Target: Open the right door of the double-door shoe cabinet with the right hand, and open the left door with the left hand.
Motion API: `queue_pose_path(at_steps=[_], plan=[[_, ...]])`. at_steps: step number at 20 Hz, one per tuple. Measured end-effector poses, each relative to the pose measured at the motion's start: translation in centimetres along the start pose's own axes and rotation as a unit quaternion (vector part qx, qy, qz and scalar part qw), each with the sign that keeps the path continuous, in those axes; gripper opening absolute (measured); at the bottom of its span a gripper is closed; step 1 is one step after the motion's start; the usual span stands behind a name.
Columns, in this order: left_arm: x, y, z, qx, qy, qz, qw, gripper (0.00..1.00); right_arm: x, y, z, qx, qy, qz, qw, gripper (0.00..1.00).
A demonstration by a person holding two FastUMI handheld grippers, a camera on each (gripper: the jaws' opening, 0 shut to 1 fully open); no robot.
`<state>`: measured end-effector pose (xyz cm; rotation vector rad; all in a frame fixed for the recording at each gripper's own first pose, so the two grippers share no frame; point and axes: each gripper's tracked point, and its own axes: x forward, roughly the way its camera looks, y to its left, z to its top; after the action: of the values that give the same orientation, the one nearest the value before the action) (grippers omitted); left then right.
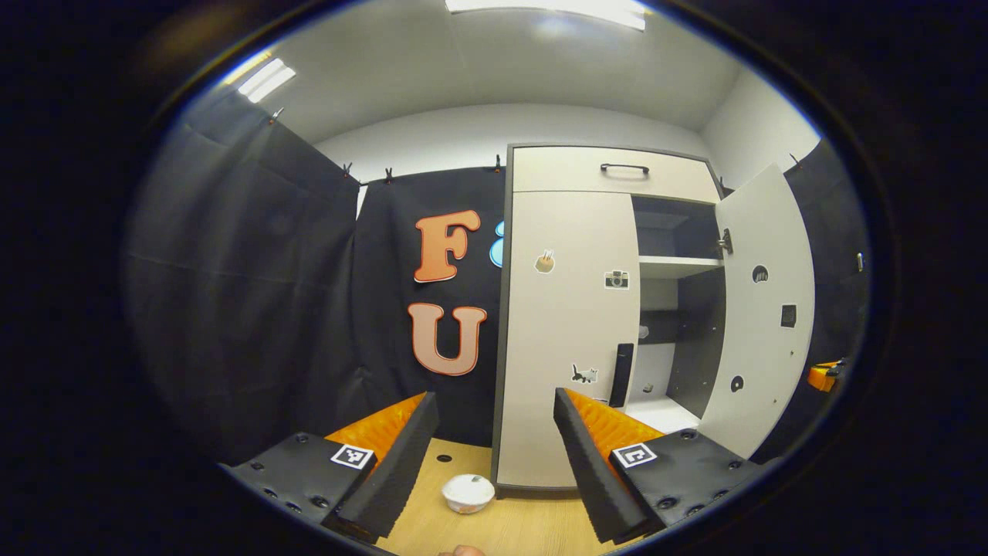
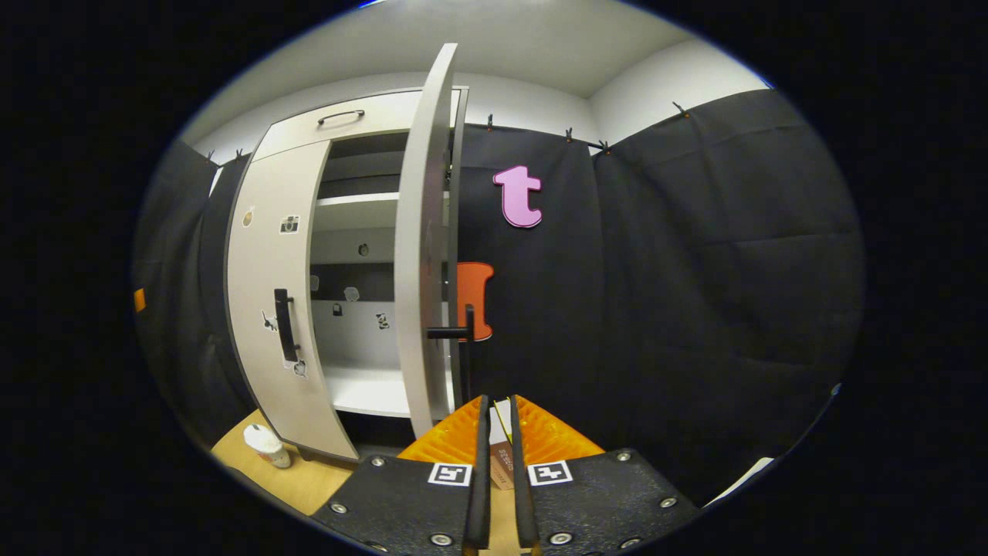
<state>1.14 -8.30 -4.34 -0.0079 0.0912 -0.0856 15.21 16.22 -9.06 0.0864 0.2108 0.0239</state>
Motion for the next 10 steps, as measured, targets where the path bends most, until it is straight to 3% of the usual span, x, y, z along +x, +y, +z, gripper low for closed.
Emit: queue_pose_path(at_steps=[1, 2, 5, 6, 8, 10], plan=[[0.7, -0.7, -0.1, -0.001, 0.0, -0.007, 1.0, 0.96, -0.2, -0.4, -0.1, -0.001, 0.001, -0.007, 1.0, 0.18], [1.5, -1.3, -0.2, -0.002, 0.0, -0.015, 1.0, 0.96, -0.4, -0.7, -0.2, 0.0, 0.001, -0.014, 1.0, 0.32], [3.7, -3.8, -0.9, -0.002, 0.004, -0.033, 0.999, 0.97, -0.5, -1.6, -0.5, 0.007, 0.003, -0.029, 1.0, 0.58], [4.4, -4.6, -1.2, -0.001, 0.006, -0.039, 0.999, 0.97, -0.6, -1.8, -0.5, 0.012, 0.003, -0.034, 0.999, 0.72], [5.8, -6.7, -1.4, 0.0, 0.007, -0.054, 0.999, 0.96, -0.6, -1.9, -0.5, 0.024, -0.001, -0.039, 0.999, 0.87], [7.4, -9.5, -1.4, -0.005, -0.004, -0.08, 0.997, 0.96, -0.6, -2.1, -0.6, 0.029, -0.001, -0.042, 0.999, 0.93]])
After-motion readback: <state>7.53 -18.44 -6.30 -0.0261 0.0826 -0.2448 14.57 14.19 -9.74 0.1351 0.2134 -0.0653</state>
